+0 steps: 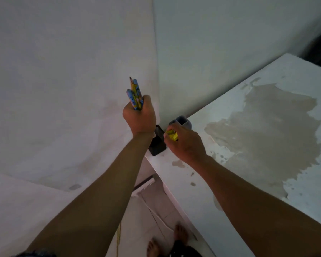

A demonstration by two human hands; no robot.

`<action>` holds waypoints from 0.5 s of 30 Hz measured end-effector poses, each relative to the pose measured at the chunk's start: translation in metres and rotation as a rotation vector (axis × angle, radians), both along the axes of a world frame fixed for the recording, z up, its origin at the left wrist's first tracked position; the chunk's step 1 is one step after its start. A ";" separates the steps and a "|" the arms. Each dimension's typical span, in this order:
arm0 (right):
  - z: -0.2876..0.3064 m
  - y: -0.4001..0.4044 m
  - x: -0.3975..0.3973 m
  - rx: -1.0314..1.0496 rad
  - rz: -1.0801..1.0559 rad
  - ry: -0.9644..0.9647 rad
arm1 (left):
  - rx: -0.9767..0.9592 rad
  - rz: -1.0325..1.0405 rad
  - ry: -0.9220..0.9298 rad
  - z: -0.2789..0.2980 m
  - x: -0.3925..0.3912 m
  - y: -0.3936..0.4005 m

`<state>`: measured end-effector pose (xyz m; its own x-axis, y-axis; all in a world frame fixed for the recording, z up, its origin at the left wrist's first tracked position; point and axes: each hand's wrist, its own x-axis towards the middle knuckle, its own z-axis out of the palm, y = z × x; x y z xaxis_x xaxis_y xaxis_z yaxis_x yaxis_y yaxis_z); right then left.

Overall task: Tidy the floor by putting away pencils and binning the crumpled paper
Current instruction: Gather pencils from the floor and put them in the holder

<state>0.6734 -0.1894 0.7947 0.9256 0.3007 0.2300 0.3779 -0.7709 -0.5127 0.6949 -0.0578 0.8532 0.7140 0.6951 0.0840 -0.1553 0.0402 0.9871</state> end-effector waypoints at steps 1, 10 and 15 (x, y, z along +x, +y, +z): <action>-0.002 0.001 0.010 -0.009 0.030 0.022 | -0.001 0.023 0.014 -0.006 0.007 0.000; -0.039 0.024 0.077 -0.044 0.371 0.154 | 0.143 0.055 0.174 -0.068 0.035 -0.006; -0.062 0.023 0.079 -0.006 0.415 0.207 | 0.097 0.081 0.293 -0.095 0.026 -0.002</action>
